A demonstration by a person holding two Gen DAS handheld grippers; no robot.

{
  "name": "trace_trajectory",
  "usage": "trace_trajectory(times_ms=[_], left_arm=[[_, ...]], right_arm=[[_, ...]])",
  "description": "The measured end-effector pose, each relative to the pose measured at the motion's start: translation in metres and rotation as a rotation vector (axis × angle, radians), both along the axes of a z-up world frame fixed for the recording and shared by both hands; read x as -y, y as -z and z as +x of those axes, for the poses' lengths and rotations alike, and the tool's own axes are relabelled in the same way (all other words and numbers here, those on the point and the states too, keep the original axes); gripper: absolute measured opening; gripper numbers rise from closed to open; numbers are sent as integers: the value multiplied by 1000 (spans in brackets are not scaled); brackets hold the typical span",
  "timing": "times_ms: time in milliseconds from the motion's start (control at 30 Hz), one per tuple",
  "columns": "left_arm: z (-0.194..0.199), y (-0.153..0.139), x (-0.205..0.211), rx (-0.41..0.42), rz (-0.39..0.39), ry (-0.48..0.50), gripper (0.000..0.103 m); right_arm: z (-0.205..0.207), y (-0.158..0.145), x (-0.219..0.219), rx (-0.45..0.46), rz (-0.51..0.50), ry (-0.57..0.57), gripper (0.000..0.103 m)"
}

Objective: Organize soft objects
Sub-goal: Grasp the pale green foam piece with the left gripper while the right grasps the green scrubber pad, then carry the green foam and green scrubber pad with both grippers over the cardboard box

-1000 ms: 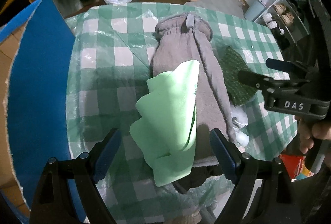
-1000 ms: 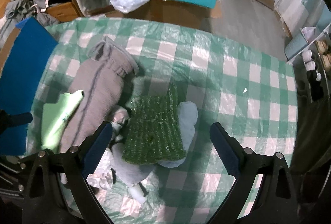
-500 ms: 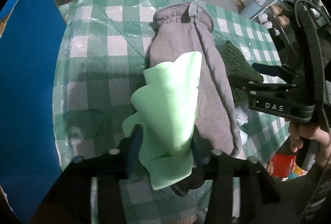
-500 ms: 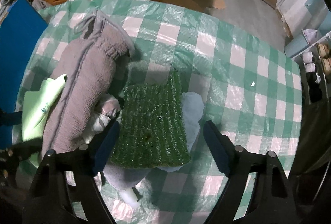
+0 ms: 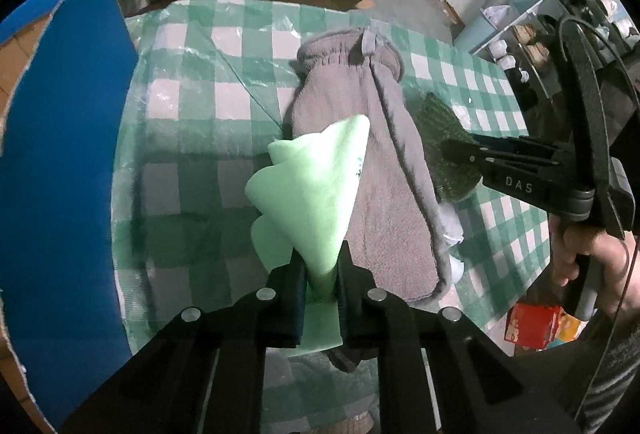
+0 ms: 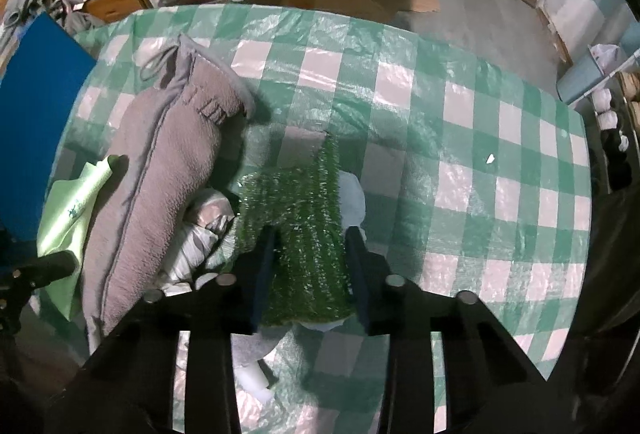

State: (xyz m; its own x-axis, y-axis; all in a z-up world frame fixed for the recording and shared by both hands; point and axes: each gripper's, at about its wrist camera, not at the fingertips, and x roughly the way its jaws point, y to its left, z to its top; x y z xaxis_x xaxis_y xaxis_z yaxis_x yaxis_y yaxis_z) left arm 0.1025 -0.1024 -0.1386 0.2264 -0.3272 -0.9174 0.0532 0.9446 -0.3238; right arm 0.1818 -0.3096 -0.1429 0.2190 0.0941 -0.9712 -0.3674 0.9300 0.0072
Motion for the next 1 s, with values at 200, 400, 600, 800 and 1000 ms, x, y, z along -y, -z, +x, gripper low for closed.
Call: trace_trajectory(times_ms=[200,400,600,800,1000], left_arm=[[-3,-13,-7,41,-6,-12,9],[-6,-27,-7,81,-1,0,8],[-12,-44,-9,121,15,0,8],[-19,-64,-15,177,35,4,8],[-28,-81,-21,220,48,4,7]], right_arm=[[-2,-12,-4,25,20,-7,22],[-4,-32,-9,67,45,-15,21],[-14,-55,-13,105,82,-11,21],[-27,-81,-14,150,103,-3,21],[-42,-107,-14,190,141,2,21]])
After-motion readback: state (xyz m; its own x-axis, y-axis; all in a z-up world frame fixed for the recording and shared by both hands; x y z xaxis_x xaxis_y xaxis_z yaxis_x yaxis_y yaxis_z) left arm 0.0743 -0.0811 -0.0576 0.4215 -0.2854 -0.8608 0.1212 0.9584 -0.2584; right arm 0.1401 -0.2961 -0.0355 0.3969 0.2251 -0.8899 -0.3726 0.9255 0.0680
